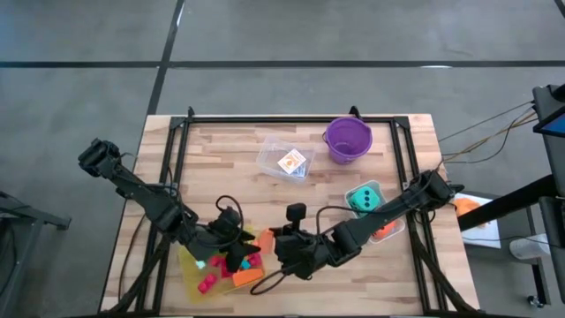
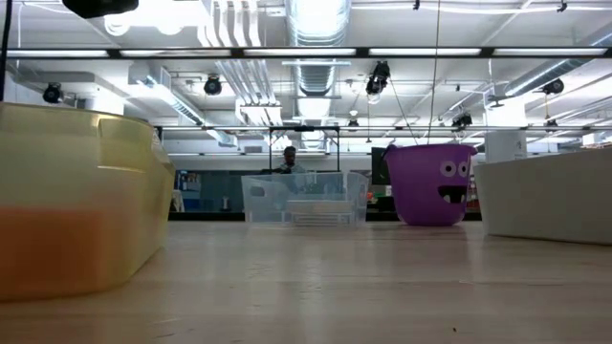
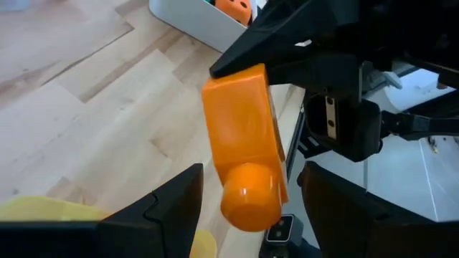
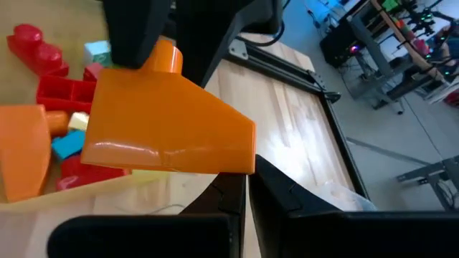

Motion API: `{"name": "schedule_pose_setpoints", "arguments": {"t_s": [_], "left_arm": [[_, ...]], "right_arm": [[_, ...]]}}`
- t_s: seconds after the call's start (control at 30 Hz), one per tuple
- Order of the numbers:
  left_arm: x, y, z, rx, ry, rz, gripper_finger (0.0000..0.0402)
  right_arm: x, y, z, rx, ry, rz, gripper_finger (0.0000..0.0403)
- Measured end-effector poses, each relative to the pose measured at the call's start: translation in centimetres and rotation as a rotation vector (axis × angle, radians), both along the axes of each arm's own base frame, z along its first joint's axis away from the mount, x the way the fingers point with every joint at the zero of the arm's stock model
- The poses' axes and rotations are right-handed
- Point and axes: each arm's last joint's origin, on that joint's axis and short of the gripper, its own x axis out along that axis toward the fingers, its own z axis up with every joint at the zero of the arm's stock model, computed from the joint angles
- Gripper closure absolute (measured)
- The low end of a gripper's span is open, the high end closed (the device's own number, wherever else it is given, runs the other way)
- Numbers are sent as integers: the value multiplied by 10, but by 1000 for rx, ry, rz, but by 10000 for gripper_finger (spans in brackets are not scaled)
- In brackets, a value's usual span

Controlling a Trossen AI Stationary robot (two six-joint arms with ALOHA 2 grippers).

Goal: Pick & Place Toys
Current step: Put the orange game piece into the yellow bin

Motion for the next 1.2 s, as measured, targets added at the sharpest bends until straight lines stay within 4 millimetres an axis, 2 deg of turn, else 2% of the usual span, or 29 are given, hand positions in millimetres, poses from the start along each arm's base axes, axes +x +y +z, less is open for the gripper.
{"name": "schedule_pose_setpoints", "arguments": {"t_s": [0.37,0.6,0.7,0.9,1.2], "left_arm": [[5,-3,4,-63,-87,-19,173],[7,-3,8,-53,-130,-19,176],[7,-3,7,-42,-136,-26,197],[7,-3,5,-34,-127,-22,286],[7,-3,5,-32,-122,-30,285]], "right_arm": [[5,2,25,-25,-65,31,395],[7,2,28,-35,-90,21,395],[7,2,28,-38,-93,21,395],[6,3,31,-52,-106,19,395],[6,8,31,-58,-118,33,395]]}}
